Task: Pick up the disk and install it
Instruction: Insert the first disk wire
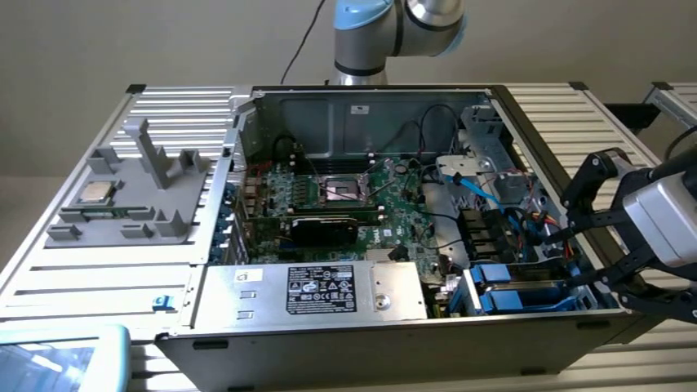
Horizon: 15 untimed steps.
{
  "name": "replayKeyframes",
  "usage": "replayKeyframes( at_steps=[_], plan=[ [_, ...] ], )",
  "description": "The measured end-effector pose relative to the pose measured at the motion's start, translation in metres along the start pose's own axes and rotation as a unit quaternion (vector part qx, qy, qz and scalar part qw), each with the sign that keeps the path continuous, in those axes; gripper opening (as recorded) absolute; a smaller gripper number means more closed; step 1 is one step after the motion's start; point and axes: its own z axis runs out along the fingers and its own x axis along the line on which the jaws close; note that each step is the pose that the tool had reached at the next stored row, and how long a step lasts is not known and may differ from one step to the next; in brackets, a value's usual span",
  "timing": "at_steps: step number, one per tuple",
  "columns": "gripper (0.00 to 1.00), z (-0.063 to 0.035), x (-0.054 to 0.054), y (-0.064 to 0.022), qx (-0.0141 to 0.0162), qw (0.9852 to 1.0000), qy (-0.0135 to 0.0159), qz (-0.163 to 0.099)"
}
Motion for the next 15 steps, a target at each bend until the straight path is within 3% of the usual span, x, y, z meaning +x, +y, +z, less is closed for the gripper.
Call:
replayKeyframes(
  at_steps=[1, 4, 8, 15],
  plan=[
    [0.48, 0.0001, 0.0001, 0.0001, 0.0006, 1.0000, -0.0024, 0.000],
    [0.48, 0.0010, 0.0019, 0.0004, 0.0014, 1.0000, -0.0049, -0.002],
    [0.48, 0.0056, 0.0042, 0.0005, 0.0026, 1.0000, -0.0059, -0.004],
    [0.46, 0.0092, 0.0054, 0.0004, 0.0048, 0.9999, -0.0123, -0.005]
  ],
)
